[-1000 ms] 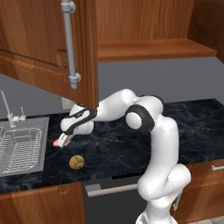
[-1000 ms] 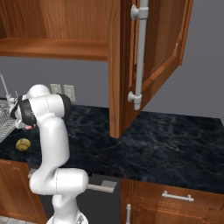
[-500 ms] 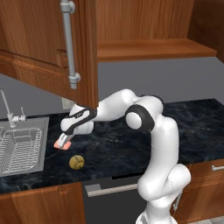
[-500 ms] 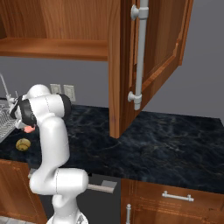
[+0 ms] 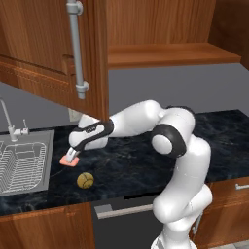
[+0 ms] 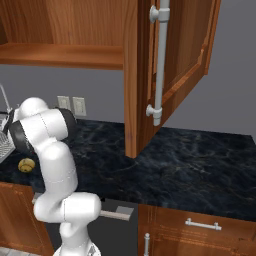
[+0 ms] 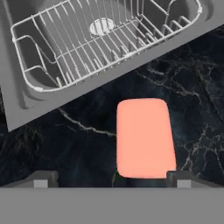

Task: Open the cabinet. Pick the bar soap and place it next to the sink. Then close the cabinet.

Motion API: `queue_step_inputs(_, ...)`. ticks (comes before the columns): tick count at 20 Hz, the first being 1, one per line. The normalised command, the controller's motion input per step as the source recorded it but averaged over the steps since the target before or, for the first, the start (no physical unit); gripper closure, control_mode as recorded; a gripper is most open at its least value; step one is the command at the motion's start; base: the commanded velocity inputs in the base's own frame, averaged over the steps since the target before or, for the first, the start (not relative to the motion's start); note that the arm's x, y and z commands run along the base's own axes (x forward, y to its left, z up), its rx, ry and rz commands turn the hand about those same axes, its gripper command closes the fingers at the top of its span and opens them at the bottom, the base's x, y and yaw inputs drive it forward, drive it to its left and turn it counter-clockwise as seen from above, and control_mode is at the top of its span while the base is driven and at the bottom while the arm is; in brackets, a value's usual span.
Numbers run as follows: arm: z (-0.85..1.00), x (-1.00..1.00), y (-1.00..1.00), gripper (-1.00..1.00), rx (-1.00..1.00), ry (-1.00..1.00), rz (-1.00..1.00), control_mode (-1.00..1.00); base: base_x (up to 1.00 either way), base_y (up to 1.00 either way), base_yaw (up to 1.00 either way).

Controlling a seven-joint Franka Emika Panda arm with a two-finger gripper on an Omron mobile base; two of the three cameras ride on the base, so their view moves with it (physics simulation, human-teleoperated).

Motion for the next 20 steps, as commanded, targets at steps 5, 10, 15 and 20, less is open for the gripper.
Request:
queue_step_inputs(5, 0.25, -0.36, -0.47, -1.0, 0.01, -0.05, 0.0, -1.0, 0.0, 0.0, 0.0)
queue_step_inputs(10, 0.35, -0.36, -0.57, -1.0, 0.02, -0.02, -0.03, -1.0, 0.0, 0.0, 0.0)
queue_step_inputs(15, 0.56, -0.36, -0.51, -1.0, 0.05, -0.01, -0.05, -1.0, 0.0, 0.0, 0.0)
queue_step_inputs(20, 0.54, -0.44, -0.56, -1.0, 0.07, 0.0, -0.08, -1.0, 0.0, 0.0, 0.0)
